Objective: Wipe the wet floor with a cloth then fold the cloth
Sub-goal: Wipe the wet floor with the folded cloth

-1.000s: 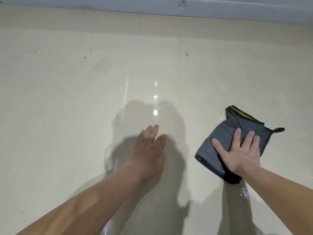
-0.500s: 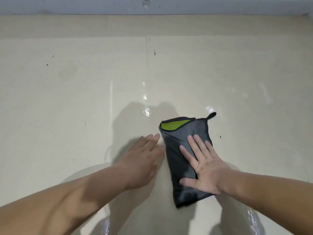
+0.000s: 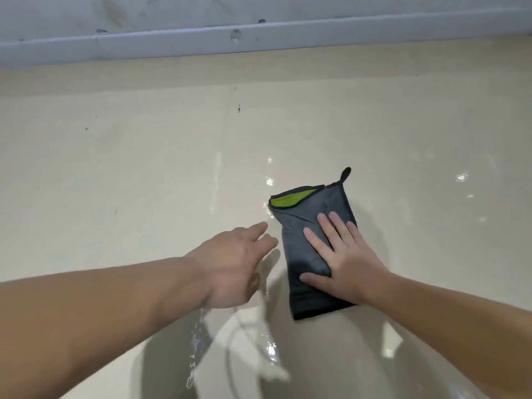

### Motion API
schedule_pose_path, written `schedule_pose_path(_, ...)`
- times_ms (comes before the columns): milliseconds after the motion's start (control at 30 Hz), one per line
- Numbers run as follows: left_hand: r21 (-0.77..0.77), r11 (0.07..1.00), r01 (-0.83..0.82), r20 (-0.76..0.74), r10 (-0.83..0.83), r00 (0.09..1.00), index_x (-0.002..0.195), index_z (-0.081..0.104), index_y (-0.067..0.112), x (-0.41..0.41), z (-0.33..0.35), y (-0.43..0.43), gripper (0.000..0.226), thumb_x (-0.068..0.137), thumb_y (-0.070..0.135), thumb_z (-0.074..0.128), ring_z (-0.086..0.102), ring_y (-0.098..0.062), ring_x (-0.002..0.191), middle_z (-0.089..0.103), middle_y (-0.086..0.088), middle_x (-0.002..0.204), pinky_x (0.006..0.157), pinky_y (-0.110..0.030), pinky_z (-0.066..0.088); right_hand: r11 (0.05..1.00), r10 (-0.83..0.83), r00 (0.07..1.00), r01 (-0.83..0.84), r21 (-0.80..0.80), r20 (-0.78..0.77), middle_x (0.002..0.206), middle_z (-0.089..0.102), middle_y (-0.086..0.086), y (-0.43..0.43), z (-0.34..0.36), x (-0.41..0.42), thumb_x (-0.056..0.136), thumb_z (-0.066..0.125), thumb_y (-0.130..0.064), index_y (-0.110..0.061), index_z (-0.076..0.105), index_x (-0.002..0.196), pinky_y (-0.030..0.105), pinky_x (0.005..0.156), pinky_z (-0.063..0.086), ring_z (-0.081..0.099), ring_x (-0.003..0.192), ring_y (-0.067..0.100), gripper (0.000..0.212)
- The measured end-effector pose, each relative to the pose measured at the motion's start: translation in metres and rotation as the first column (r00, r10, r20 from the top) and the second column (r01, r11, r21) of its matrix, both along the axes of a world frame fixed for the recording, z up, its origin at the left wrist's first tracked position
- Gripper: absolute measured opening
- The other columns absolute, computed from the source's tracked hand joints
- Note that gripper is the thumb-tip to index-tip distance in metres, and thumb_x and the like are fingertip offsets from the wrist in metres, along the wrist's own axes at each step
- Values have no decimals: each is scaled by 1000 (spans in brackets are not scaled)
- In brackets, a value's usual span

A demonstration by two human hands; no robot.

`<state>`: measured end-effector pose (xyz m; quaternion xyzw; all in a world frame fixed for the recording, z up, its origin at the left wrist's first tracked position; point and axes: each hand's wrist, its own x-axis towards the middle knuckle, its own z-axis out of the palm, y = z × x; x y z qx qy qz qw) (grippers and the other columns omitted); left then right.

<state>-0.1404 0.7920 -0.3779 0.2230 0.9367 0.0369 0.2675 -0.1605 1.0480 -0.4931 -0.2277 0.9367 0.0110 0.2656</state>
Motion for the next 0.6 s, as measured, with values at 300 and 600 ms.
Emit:
schedule_pose_path(300, 112, 977, -179, -71, 188, 980, 110, 52, 23, 2, -40, 150, 25, 86, 27, 57, 53, -26, 107, 44, 5, 112, 87, -33, 45, 971, -239, 970, 239, -15, -50, 160, -45, 6, 88, -17, 55, 87, 1, -86, -35, -35, 150, 51, 126, -13, -42, 148, 26, 88)
schedule_pose_path(600, 367, 930, 4, -230, 86, 969, 92, 69, 6, 32, -64, 211, 31, 61, 7, 69, 42, -20, 107, 69, -15, 100, 94, -20, 31, 547, -828, 553, 833, 85, -95, 169, -25, 14, 234, -7, 87, 85, 3, -87, -28, -19, 162, 51, 128, -1, -23, 156, 36, 100)
